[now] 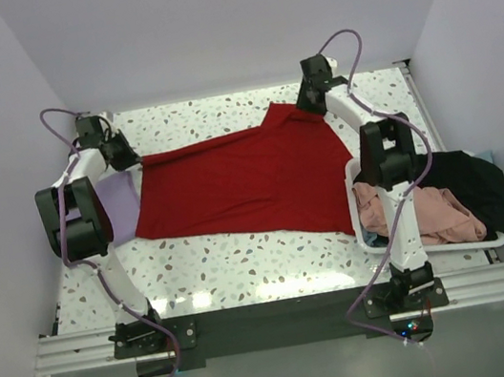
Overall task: Fold and stack the t-shirts
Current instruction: Fold the tshirt
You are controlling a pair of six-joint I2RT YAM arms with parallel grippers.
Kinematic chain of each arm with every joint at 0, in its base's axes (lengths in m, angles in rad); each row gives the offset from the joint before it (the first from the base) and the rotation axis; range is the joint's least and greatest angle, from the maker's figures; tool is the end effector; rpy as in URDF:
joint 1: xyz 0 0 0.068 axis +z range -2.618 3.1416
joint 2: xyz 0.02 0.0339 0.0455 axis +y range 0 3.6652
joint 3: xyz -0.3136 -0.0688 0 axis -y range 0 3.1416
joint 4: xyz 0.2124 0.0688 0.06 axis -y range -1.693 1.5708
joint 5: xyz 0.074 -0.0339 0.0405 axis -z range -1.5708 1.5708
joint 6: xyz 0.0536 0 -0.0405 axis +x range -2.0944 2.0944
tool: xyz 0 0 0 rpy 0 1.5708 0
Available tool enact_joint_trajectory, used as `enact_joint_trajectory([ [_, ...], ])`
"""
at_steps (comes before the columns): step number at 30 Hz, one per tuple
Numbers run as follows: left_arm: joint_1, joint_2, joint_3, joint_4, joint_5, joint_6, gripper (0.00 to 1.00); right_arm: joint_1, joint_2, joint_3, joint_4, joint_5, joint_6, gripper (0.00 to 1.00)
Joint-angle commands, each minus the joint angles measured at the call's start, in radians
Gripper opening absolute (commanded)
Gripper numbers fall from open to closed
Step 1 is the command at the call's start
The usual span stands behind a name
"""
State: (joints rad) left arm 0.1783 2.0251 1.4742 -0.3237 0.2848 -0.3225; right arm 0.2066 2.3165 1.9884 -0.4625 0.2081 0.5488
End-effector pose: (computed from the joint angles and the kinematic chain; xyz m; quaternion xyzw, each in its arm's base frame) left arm 0.4460 0.0651 0.2390 -0.1837 0.9135 -0.1574 0.3272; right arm 0.5329 0.1004 0.2424 0.1955 0.8997 0.0502 0.3870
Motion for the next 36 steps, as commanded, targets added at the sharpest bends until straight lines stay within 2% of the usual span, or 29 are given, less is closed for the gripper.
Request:
enact_joint_trajectory([
  [1,0.004,-0.006,0.006,0.003,0.014,0.037,0.00,-0.016,0.047,0.105,-0.057,0.097,0.037,0.47],
  [9,0.004,0.000,0.001,-0.003,0.024,0.037,0.00,-0.045,0.135,0.196,-0.093,0.212,0.100,0.44],
  [15,0.004,0.007,-0.002,-0.005,0.024,0.034,0.00,-0.056,0.147,0.179,-0.091,0.246,0.100,0.43],
  [33,0.004,0.026,0.024,-0.029,0.031,0.049,0.00,-0.095,0.231,0.191,-0.013,0.154,0.083,0.39],
  [36,0.003,0.026,0.025,-0.031,0.030,0.051,0.00,-0.096,0.238,0.196,-0.010,0.134,0.082,0.36],
])
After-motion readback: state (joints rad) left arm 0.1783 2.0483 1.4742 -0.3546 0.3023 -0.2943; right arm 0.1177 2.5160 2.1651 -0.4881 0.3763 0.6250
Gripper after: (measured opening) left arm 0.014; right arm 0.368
